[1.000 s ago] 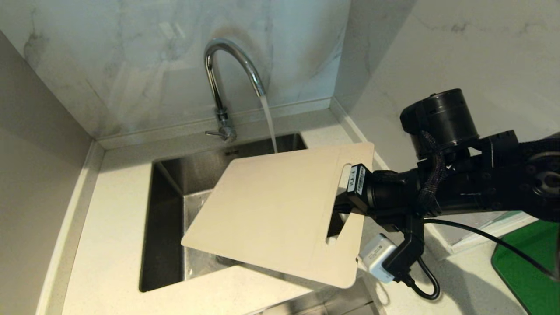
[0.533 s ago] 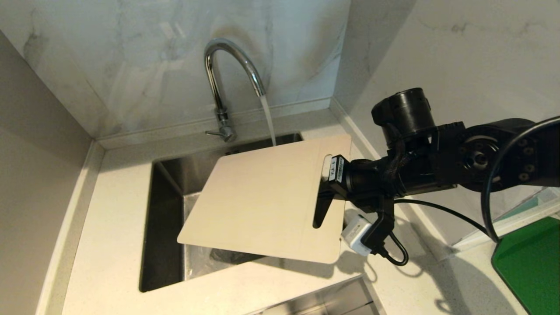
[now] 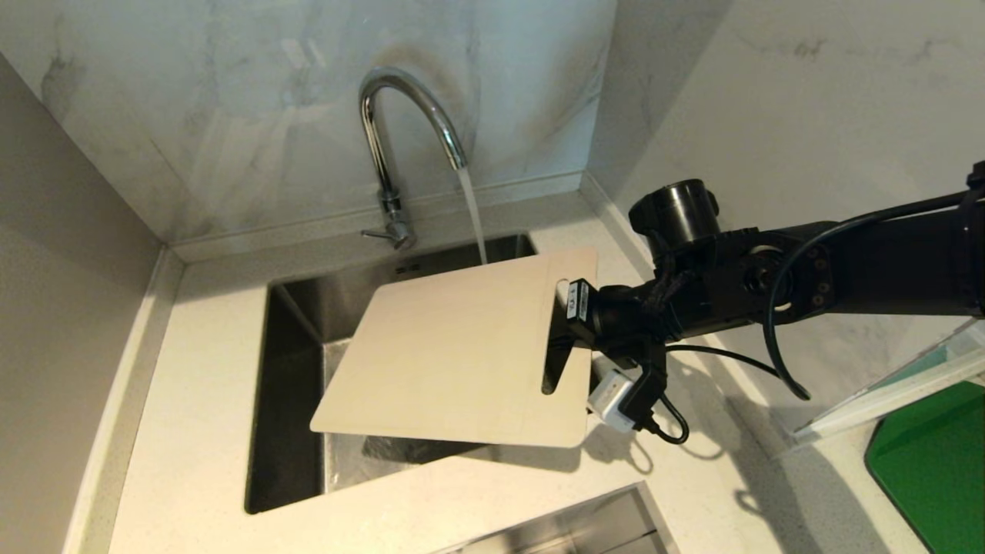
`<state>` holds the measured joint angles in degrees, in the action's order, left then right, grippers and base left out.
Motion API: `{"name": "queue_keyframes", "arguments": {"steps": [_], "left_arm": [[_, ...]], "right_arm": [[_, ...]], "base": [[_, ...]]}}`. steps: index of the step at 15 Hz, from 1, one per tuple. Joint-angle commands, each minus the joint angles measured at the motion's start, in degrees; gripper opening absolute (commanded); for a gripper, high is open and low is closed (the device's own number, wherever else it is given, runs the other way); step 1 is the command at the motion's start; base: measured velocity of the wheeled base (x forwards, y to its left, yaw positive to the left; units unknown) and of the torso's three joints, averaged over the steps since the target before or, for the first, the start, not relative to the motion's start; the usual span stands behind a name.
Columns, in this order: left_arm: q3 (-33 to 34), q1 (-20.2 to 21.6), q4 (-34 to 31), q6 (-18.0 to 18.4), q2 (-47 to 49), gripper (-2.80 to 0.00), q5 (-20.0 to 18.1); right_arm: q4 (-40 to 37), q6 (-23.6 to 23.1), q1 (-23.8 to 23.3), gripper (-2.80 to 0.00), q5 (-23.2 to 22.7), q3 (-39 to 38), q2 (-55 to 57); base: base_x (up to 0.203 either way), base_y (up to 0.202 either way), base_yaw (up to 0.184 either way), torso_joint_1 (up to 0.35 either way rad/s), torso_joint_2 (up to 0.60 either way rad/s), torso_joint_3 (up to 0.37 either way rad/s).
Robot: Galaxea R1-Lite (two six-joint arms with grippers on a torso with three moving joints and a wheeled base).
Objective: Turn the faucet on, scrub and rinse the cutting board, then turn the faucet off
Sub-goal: Scrub the cutting board underwater
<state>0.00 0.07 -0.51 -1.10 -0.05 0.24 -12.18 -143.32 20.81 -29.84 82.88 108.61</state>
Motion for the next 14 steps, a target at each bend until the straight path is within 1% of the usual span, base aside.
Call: {"name": "queue_keyframes", "arguments": {"steps": [1, 6, 7, 8, 12, 14], "left_arm": [[0.18, 0.01, -0.02, -0.04, 0.05, -2.80, 0.02], [0.18, 0.01, 0.03, -0.04, 0.05, -2.80, 0.10], [0.18, 0.01, -0.01, -0.04, 0.05, -2.80, 0.11], [0.18, 0.01, -0.01, -0.04, 0.05, -2.80, 0.10], [0.18, 0.01, 0.05, -0.04, 0.05, -2.80, 0.09], [0.18, 0.01, -0.01, -0.04, 0.05, -2.80, 0.11]], "right_arm": [[-0.13, -1.33, 0.02, -2.80, -0.30, 0.52, 1.54], [-0.54, -1.74, 0.02, -2.80, -0.38, 3.74, 3.86], [-1.60, -1.98, 0.05, -2.80, -0.34, 4.78, 4.15], [-3.62, -2.19, 0.04, -2.80, -0.27, 6.11, 4.80], [-14.01, -7.55, 0.02, -2.80, -0.23, 14.85, 8.83], [-17.73, -9.14, 0.02, -2.80, -0.10, 19.19, 10.78]], "base": [[0.000, 0.000, 0.000, 0.000, 0.00, 0.000], [0.000, 0.000, 0.000, 0.000, 0.00, 0.000], [0.000, 0.000, 0.000, 0.000, 0.00, 0.000], [0.000, 0.000, 0.000, 0.000, 0.00, 0.000], [0.000, 0.000, 0.000, 0.000, 0.00, 0.000], [0.000, 0.000, 0.000, 0.000, 0.00, 0.000]]}}
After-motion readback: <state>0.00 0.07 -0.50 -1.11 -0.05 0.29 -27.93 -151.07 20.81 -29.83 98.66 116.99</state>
